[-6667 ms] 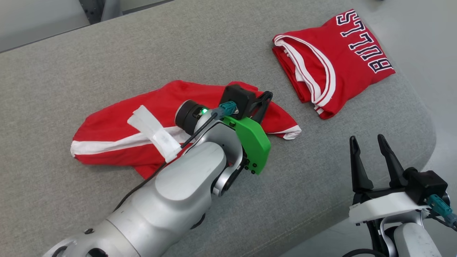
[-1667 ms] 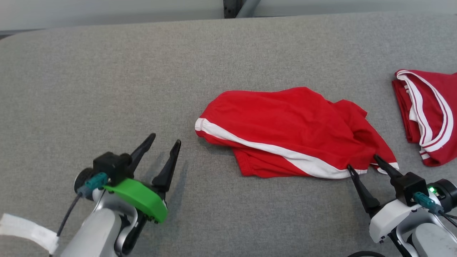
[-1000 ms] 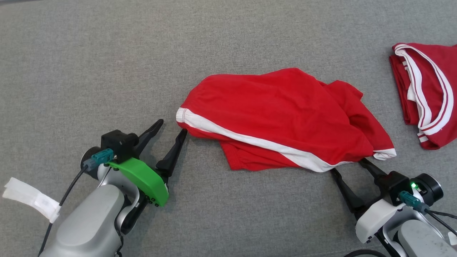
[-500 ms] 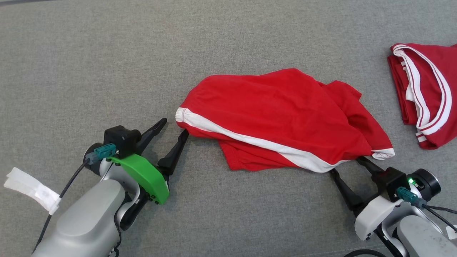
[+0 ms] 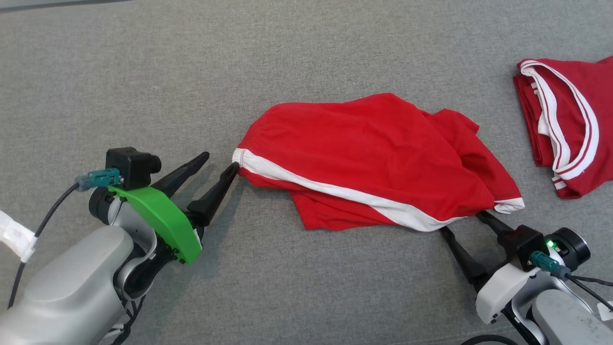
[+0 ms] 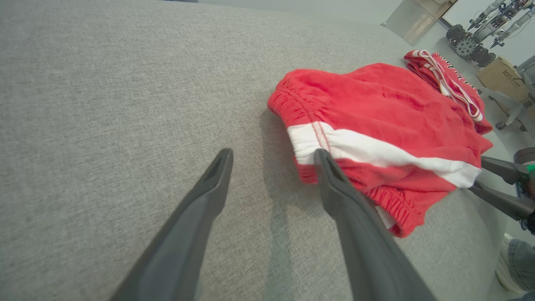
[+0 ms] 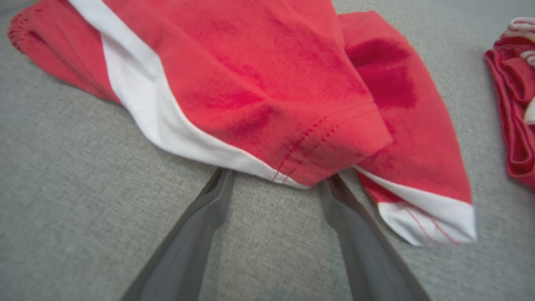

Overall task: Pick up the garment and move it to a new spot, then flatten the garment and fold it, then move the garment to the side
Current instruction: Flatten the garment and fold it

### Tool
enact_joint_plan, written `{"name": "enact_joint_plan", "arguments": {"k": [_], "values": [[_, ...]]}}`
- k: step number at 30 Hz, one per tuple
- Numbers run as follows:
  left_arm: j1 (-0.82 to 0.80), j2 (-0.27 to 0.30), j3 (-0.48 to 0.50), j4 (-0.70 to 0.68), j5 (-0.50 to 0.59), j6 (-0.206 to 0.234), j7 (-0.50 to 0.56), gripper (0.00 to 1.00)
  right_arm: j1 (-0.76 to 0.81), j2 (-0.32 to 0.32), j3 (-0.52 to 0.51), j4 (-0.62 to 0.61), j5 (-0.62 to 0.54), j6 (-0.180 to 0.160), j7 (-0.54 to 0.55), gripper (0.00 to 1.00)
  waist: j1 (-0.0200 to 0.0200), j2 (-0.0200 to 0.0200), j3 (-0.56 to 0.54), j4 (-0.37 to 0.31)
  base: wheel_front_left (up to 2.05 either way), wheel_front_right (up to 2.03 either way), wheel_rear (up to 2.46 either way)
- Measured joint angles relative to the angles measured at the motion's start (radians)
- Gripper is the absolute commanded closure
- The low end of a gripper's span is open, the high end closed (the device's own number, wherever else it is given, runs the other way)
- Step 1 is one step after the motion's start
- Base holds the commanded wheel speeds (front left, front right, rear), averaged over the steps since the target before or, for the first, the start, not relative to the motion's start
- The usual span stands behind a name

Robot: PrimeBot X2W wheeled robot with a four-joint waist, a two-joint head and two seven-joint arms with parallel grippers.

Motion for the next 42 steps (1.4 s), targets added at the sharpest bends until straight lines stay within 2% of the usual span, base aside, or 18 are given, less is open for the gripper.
{"name": "enact_joint_plan", "arguments": {"k": [14,16,17,20,21,22,23,24,30,32,35,37,38,40,42], "values": [[-0.077,-0.008,-0.121,-0.001,-0.135,0.0,0.062,0.0,-0.019,0.01,0.018,0.01,0.005,0.0,-0.004,0.0,-0.0001,0.0001,0.01,-0.035,0.0,0.0,0.0],[-0.087,-0.003,-0.137,-0.001,-0.14,0.0,0.066,0.28,-0.02,0.013,0.018,0.012,0.005,0.0,-0.007,0.0,0.0,0.0001,0.011,-0.039,0.0,0.0,0.0],[-0.09,0.0,-0.141,-0.001,-0.141,0.0,0.064,0.45,-0.02,0.013,0.018,0.013,0.005,0.0,-0.007,0.0,0.0,0.0001,0.012,-0.04,0.0,0.0,0.0],[-0.096,0.004,-0.154,0.003,-0.148,0.0,0.051,0.58,-0.02,0.016,0.015,0.015,0.005,0.0,-0.007,0.0,0.0,0.0,0.014,-0.042,0.0,0.0,0.0],[-0.098,0.004,-0.158,0.004,-0.148,0.0,0.047,0.73,-0.02,0.016,0.014,0.015,0.005,0.0,-0.007,0.0,0.0,0.0,0.014,-0.042,0.0,0.0,0.0],[-0.101,0.005,-0.163,0.004,-0.151,0.0,0.043,0.95,-0.02,0.017,0.014,0.015,0.005,0.0,-0.007,0.0,0.0,0.0,0.014,-0.042,0.0,0.0,0.0],[-0.103,0.005,-0.17,0.002,-0.152,0.0,0.043,1.0,-0.02,0.016,0.017,0.014,0.007,0.0,-0.008,0.52,0.0,0.0001,0.014,-0.041,0.0,0.0,0.0],[-0.105,0.005,-0.175,-0.003,-0.155,0.0,0.043,1.0,-0.02,0.016,0.026,0.012,0.019,0.0,-0.008,1.0,0.0,0.0,0.014,-0.04,0.0,0.0,0.0],[-0.107,0.013,-0.188,-0.04,-0.194,0.0,0.019,1.0,-0.034,-0.002,0.06,-0.043,0.151,0.0,-0.007,1.0,0.0,0.0001,0.005,-0.039,0.0,0.0,0.0],[-0.107,0.035,-0.166,-0.078,-0.232,0.0,0.001,1.0,-0.04,-0.021,0.06,-0.111,0.24,0.0,0.02,1.0,0.0,0.0,-0.002,-0.043,0.0,0.0,0.0],[-0.126,0.091,-0.125,-0.165,-0.293,0.0,-0.001,1.0,-0.039,-0.077,0.043,-0.283,0.424,0.0,0.094,1.0,0.0,0.0,-0.015,-0.05,0.0,0.0,0.0],[-0.161,0.141,-0.086,-0.232,-0.334,0.0,0.008,1.0,-0.039,-0.149,-0.025,-0.407,0.536,0.0,0.149,1.0,0.0,0.0001,-0.02,-0.056,0.0,0.0,0.0],[-0.193,0.191,-0.056,-0.294,-0.364,0.0,0.036,1.0,-0.039,-0.217,-0.113,-0.536,0.672,-0.001,0.21,1.0,0.0,0.0001,-0.026,-0.064,0.0,0.0,0.0],[-0.225,0.233,-0.038,-0.354,-0.391,0.0,0.075,1.0,-0.04,-0.264,-0.199,-0.647,0.796,-0.001,0.263,1.0,0.0,0.0,-0.031,-0.072,0.0,0.0,0.0],[-0.261,0.261,-0.017,-0.398,-0.411,0.0,0.115,1.0,-0.046,-0.317,-0.284,-0.709,0.86,-0.001,0.306,1.0,0.0,0.0001,-0.032,-0.079,0.0,0.0,0.0]]}}
